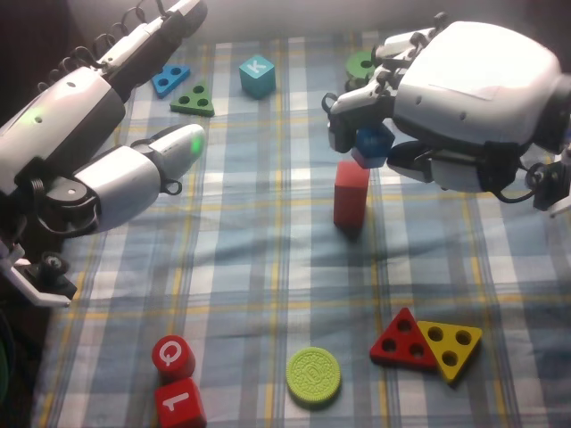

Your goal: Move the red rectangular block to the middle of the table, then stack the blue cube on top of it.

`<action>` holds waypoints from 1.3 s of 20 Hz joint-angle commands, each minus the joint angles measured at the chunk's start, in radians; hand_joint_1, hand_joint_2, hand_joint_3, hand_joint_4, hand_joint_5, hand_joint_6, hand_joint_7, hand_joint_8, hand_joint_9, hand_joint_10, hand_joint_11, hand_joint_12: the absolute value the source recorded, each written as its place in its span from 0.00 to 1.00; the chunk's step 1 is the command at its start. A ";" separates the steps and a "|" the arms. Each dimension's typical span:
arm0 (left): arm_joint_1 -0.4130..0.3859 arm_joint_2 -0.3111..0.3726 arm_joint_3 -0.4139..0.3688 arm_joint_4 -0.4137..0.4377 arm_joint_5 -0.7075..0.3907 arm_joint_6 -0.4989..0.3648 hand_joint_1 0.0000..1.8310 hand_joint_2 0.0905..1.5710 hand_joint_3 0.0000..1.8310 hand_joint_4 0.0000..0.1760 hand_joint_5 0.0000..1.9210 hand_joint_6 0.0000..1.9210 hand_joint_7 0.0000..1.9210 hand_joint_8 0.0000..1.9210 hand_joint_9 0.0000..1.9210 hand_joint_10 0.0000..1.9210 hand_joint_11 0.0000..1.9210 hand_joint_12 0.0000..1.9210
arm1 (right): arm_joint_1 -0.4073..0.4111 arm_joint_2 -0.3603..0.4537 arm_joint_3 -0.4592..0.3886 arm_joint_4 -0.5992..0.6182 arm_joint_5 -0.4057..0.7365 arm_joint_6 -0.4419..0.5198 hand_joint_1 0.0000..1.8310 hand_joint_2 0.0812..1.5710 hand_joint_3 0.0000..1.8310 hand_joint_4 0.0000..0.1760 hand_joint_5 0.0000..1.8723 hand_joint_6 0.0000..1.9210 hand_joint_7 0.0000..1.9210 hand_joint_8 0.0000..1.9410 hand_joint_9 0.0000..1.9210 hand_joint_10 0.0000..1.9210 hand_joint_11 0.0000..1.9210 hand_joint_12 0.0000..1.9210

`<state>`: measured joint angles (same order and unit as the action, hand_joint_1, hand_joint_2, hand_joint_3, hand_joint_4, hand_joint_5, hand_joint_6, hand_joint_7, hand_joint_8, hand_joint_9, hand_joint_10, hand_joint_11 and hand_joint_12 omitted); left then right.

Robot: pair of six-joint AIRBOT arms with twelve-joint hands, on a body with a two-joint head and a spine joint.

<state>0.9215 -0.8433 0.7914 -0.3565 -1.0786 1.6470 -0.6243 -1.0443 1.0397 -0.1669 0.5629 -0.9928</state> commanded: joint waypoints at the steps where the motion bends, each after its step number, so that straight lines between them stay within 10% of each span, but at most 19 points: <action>1: -0.006 0.003 0.005 0.023 -0.122 -0.008 0.40 0.94 0.00 0.41 0.01 0.00 0.00 0.00 0.00 0.00 0.00 0.00 | 0.017 -0.003 0.003 -0.001 0.108 0.004 0.67 0.76 0.00 0.00 0.44 0.50 0.42 0.82 0.41 1.00 0.36 1.00; 5: -0.005 0.003 0.005 0.023 -0.122 -0.009 0.40 0.94 0.00 0.41 0.00 0.00 0.00 0.00 0.00 0.00 0.00 0.00 | 0.019 -0.010 0.005 -0.015 0.105 0.014 0.67 0.75 0.00 0.00 0.46 0.48 0.44 0.78 0.31 0.92 0.16 1.00; 18: -0.003 0.000 0.006 0.020 -0.122 -0.012 0.42 0.93 0.00 0.46 0.00 0.00 0.00 0.00 0.00 0.00 0.00 0.00 | 0.031 -0.027 0.013 -0.039 0.085 0.019 0.68 0.71 0.00 0.00 0.49 0.45 0.49 0.67 0.31 0.77 0.05 1.00; 19: -0.003 0.000 0.006 0.019 -0.122 -0.012 0.42 0.94 0.00 0.45 0.00 0.00 0.00 0.00 0.00 0.00 0.00 0.00 | 0.031 -0.029 0.014 -0.040 0.082 0.019 0.68 0.72 0.00 0.00 0.50 0.42 0.48 0.70 0.40 0.81 0.21 1.00; 26: 0.000 -0.001 0.006 0.015 -0.122 -0.016 0.37 0.94 0.00 0.38 0.00 0.00 0.00 0.00 0.00 0.00 0.00 0.00 | 0.039 -0.039 0.017 -0.056 0.068 0.019 0.65 0.74 0.00 0.00 0.43 0.60 0.46 0.67 0.32 0.74 0.14 1.00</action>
<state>0.9268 -0.8436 0.7914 -0.3634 -1.0794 1.6402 -0.6025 -1.0790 1.0542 -0.2268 0.5148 -0.9722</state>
